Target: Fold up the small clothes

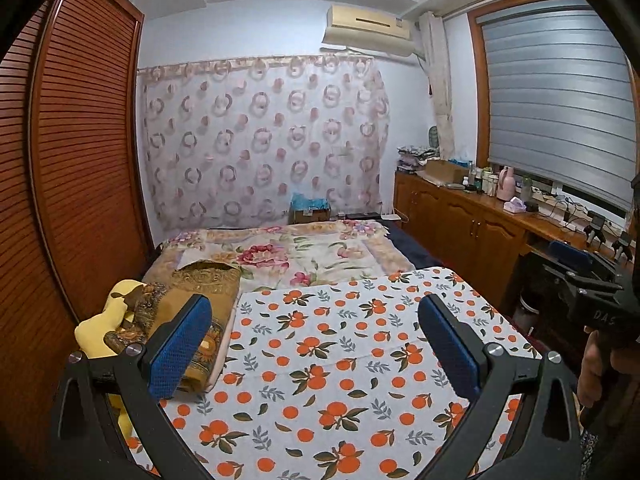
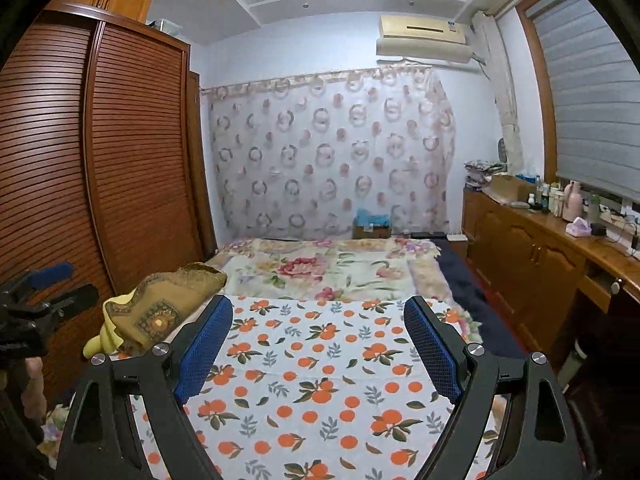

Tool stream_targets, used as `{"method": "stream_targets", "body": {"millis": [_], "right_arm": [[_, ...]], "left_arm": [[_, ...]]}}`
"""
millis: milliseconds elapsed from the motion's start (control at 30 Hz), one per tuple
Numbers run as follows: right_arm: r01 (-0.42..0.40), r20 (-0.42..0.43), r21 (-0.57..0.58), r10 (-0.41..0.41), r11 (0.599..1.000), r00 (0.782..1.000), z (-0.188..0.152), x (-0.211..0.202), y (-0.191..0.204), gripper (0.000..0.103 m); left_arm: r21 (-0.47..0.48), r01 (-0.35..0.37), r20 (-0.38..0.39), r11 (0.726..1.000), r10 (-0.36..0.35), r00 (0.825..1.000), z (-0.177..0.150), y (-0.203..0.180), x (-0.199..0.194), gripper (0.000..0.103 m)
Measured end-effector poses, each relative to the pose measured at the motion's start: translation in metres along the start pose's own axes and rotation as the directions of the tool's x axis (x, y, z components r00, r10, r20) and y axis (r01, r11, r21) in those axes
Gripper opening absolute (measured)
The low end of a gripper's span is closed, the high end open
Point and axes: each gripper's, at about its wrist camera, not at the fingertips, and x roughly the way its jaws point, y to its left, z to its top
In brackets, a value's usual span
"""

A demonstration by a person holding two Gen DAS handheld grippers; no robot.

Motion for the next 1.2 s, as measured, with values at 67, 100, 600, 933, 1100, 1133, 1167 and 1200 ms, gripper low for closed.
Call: {"method": "stream_targets", "body": {"millis": [67,100,600,933,1100,1133,1167,1200], "right_arm": [[0.008,-0.002,-0.005,-0.008,1.0,1.0,-0.002,0.003,-0.005,0.089],[0.012,-0.003,-0.002,-0.012,1.0,1.0,-0.001,0.003,-0.006,0.089],[-0.005,-0.008,-0.01,0.005,1.0,1.0,0.001,0.007,-0.017,0.089],[-0.008,-0.01,-0.01,0.008,1.0,1.0,0.0,0.009,-0.019,0.089],[-0.011,-0.011,-0.013,0.011,1.0,1.0,0.0,0.01,-0.021,0.089],[-0.01,-0.011,-0.013,0.01,1.0,1.0,0.0,0.01,-0.021,0.089],[-0.013,-0.011,-0.013,0.013,1.0,1.0,0.0,0.01,-0.022,0.089],[-0.012,-0.011,-0.013,0.012,1.0,1.0,0.0,0.01,-0.022,0.089]], "left_arm": [[-0.008,-0.01,0.002,1.0,0.01,1.0,-0.001,0.004,-0.002,0.103],[-0.011,-0.015,0.002,1.0,0.015,1.0,-0.001,0.006,-0.002,0.103],[-0.032,-0.037,-0.015,0.999,0.037,0.999,-0.005,0.016,0.003,0.103],[-0.033,-0.037,-0.015,0.999,0.037,0.999,-0.005,0.017,0.003,0.103],[-0.033,-0.037,-0.016,0.999,0.036,0.999,-0.005,0.017,0.003,0.103],[-0.033,-0.037,-0.016,0.999,0.037,0.999,-0.005,0.017,0.004,0.103],[-0.033,-0.037,-0.016,0.999,0.036,0.999,-0.005,0.017,0.004,0.103],[-0.033,-0.037,-0.016,0.999,0.036,0.999,-0.005,0.017,0.003,0.103]]}}
